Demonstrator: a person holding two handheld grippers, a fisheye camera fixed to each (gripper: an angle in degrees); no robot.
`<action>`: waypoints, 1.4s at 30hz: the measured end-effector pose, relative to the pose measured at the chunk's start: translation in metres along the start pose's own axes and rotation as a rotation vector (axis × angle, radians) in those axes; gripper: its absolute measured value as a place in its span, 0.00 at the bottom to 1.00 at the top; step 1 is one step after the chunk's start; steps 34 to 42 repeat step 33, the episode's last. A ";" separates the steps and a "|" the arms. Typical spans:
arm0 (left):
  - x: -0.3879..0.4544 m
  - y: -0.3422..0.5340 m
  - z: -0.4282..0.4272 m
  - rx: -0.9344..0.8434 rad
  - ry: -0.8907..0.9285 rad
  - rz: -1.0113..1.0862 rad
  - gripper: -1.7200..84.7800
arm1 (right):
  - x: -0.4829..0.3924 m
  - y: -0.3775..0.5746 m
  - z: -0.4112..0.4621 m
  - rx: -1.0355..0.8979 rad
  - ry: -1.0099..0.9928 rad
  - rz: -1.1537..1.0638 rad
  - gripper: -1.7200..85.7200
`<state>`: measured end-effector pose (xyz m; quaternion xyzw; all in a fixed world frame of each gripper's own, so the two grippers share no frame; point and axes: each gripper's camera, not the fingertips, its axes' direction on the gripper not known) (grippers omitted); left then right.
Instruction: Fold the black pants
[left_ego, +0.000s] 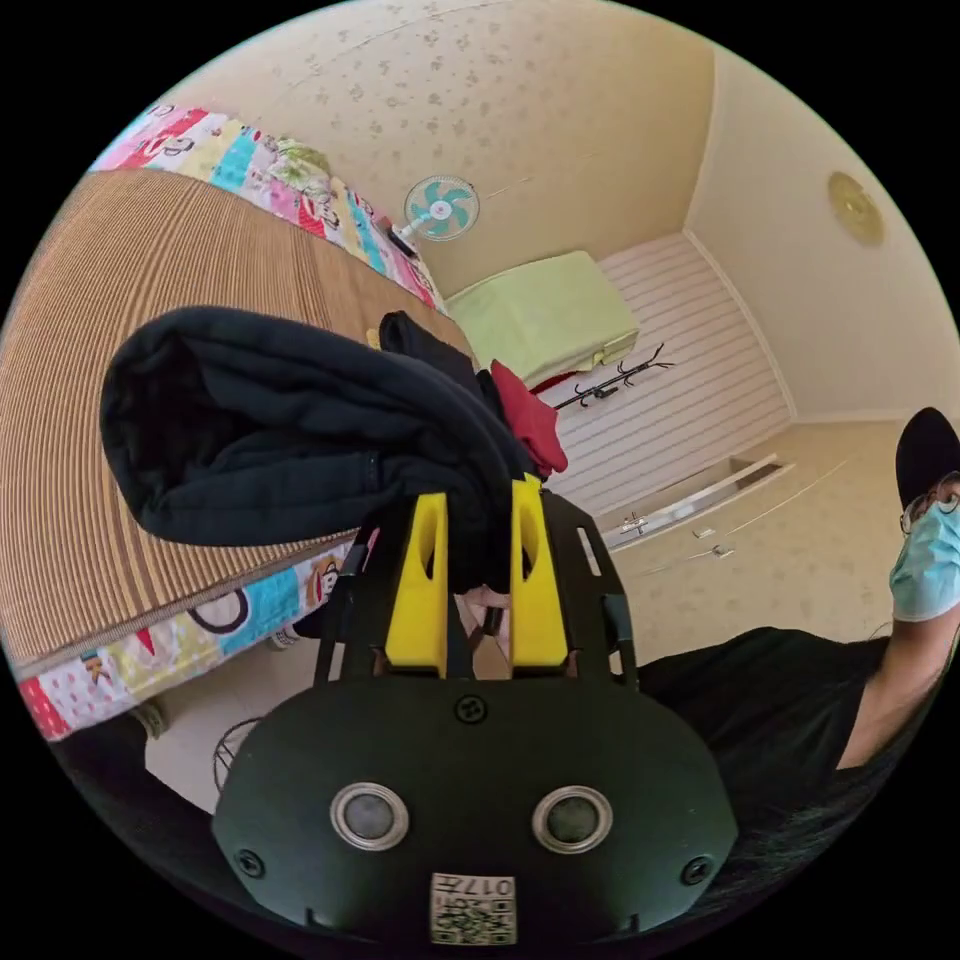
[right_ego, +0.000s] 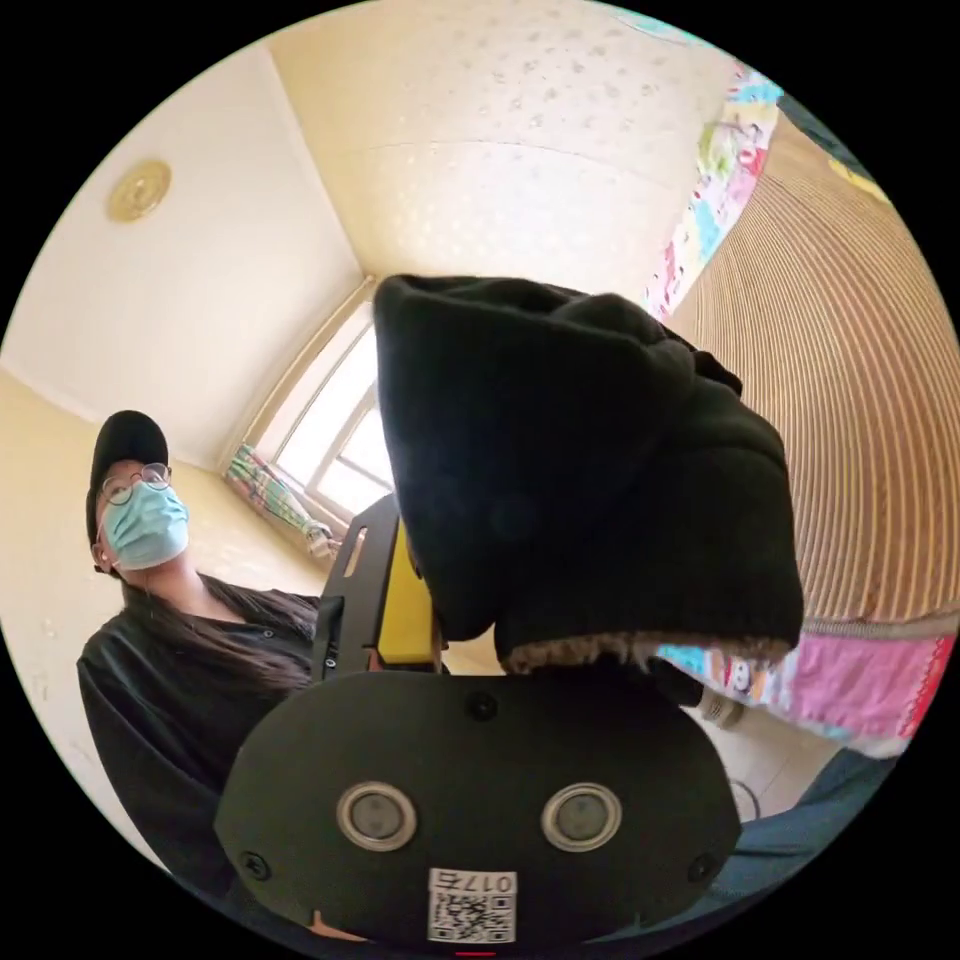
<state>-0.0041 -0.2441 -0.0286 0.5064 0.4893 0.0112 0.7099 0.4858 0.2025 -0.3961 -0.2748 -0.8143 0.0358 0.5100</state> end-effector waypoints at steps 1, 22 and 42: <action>0.006 -0.011 0.006 -0.003 0.012 0.031 0.14 | -0.018 -0.021 -0.012 0.026 0.019 -0.091 0.13; -0.208 0.095 -0.110 0.091 -0.677 -0.379 0.19 | 0.038 0.010 -0.153 0.543 0.606 0.271 0.05; -0.344 0.060 -0.341 0.439 -1.196 -0.789 0.16 | -0.001 0.047 -0.096 0.306 0.593 0.277 0.03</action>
